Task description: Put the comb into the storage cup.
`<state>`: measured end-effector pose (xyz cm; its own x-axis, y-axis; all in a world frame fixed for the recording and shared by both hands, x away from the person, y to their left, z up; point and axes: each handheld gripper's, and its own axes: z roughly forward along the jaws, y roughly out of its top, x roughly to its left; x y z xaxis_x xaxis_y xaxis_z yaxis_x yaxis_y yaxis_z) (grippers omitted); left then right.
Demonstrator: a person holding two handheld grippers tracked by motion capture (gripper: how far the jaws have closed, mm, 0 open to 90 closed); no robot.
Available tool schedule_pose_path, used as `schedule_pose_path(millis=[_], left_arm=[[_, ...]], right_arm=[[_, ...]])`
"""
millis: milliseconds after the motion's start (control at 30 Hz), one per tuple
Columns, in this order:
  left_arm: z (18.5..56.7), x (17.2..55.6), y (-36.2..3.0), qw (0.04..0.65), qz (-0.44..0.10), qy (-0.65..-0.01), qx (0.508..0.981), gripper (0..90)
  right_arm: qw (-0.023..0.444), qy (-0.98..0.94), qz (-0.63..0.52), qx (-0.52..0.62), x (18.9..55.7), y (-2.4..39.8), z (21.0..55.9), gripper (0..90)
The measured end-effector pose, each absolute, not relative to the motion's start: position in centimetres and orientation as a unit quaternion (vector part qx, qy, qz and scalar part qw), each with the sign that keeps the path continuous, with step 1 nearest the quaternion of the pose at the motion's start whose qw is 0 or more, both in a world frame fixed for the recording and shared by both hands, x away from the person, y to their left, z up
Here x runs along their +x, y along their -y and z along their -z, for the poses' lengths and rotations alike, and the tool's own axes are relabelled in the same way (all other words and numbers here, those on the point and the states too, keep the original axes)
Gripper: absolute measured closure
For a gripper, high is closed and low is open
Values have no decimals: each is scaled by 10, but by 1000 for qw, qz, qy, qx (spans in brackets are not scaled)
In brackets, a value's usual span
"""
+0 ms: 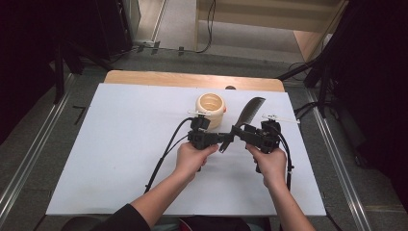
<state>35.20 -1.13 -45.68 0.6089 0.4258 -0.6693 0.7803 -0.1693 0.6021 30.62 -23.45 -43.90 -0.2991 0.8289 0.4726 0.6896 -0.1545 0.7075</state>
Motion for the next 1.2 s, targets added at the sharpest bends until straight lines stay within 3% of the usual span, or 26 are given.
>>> schedule_pose_path(millis=[367,733,1200], left_arm=[[458,351,13,505,175,-402,744,730],[459,351,14,509,176,-398,742,729],[461,351,16,508,180,-396,744,727]], right_arm=[[71,-646,-471,596,315,225,442,379],[37,-628,-462,625,321,221,442,557],[6,-606,-471,640,322,225,442,630]])
